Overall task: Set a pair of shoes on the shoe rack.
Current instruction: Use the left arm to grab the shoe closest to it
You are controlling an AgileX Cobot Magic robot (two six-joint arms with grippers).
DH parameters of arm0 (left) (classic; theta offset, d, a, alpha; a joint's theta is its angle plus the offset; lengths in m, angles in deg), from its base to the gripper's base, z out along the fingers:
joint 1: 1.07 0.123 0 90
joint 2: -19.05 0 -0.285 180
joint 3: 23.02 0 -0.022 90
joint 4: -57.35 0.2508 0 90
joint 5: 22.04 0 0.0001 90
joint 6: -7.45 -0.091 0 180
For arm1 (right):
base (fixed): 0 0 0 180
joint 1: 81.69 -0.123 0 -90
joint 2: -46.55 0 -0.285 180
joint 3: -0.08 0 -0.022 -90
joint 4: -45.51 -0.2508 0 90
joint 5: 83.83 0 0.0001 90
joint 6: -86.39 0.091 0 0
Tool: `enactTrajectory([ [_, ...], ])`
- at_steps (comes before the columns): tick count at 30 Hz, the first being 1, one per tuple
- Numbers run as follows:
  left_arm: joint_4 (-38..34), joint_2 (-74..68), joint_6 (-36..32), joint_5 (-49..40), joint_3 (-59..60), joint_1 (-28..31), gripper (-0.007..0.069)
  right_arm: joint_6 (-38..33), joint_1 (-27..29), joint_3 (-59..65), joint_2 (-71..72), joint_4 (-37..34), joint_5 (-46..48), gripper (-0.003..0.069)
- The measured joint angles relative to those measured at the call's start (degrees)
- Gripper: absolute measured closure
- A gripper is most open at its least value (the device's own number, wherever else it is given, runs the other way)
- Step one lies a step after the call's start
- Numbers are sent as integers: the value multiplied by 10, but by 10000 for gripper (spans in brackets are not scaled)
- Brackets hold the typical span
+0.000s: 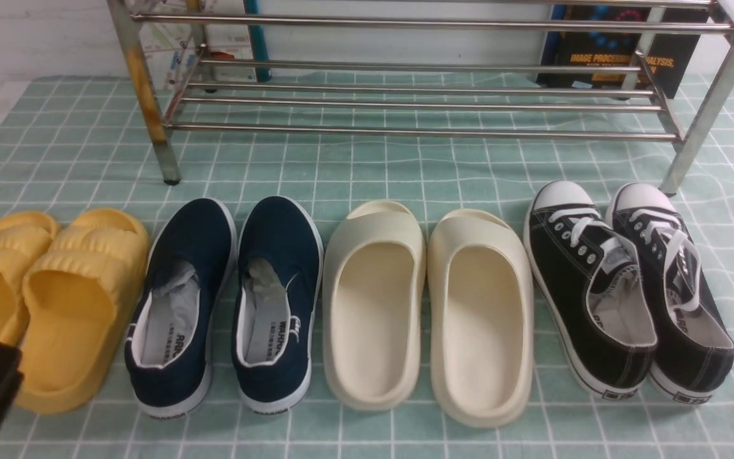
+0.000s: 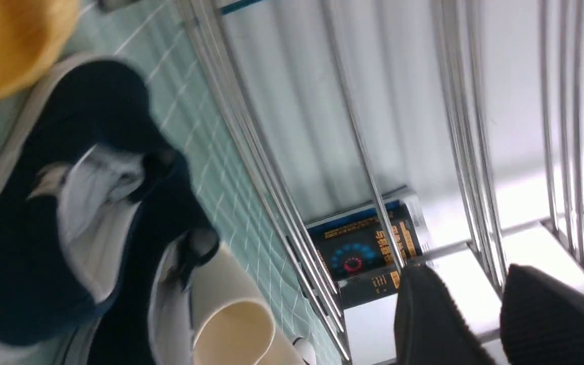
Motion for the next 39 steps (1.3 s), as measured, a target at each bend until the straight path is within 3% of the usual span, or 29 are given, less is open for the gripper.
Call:
enactTrajectory([
  [2, 49, -15, -41, -34, -58, 0, 386, 0, 0, 0, 0, 0, 0, 419],
  [5, 185, -101, -54, -131, -151, 0, 386, 0, 0, 0, 0, 0, 0, 419],
  [6, 195, -109, -53, -138, -157, 0, 386, 0, 0, 0, 0, 0, 0, 419],
  [9, 356, -232, -42, -280, -244, 0, 386, 0, 0, 0, 0, 0, 0, 419],
  [13, 487, -374, -37, -434, -338, 0, 386, 0, 0, 0, 0, 0, 0, 419],
  [18, 522, -485, -16, -492, -390, -23, 386, 0, 0, 0, 0, 0, 0, 419],
  [29, 505, -719, -2, -480, -478, -112, 381, 0, 0, 0, 0, 0, 0, 419],
  [39, 502, -878, 35, -384, -485, -114, 242, 0, 0, 0, 0, 0, 0, 419],
])
